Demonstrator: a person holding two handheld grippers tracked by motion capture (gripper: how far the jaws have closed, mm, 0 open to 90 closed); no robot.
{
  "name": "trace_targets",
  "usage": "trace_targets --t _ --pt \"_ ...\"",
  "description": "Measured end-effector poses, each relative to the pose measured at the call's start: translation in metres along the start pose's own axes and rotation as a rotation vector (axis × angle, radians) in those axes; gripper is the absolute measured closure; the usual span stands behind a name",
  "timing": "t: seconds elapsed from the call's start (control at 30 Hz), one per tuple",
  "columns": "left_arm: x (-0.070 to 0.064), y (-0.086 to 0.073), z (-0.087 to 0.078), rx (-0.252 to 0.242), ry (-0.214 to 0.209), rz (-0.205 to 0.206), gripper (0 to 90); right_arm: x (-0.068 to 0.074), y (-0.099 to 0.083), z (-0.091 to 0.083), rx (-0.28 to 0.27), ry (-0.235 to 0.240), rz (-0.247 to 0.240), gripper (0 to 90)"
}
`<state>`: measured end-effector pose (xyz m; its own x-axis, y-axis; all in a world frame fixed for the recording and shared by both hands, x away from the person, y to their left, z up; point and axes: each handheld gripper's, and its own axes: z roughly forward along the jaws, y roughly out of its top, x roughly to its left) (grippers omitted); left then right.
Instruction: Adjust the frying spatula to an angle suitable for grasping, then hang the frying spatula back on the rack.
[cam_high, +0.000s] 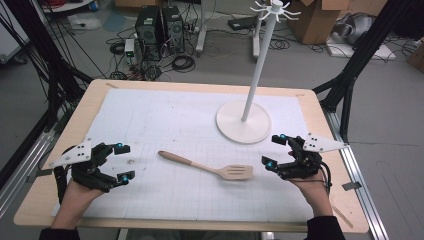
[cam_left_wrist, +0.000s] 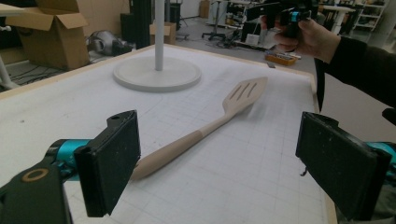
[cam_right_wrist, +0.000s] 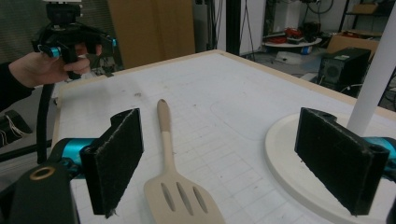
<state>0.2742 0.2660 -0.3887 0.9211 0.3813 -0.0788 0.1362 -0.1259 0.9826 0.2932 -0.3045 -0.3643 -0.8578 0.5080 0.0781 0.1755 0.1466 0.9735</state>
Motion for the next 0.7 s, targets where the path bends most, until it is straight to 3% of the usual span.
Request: trace_targets --t 0.37,0.57,0.7 --pt "-0.002 0.002 -0.001 -0.005 -0.007 0.012 14.3 0.003 0.006 0.015 0.054 0.021 -0.025 14.6" --pt "-0.001 0.004 -0.002 -0.019 -0.008 0.014 14.3 0.009 0.014 0.029 0.091 0.050 -0.062 18.2" --pt "-0.001 0.004 -0.002 -0.019 -0.011 0.014 14.1 0.008 0.017 0.040 0.112 0.058 -0.052 18.2"
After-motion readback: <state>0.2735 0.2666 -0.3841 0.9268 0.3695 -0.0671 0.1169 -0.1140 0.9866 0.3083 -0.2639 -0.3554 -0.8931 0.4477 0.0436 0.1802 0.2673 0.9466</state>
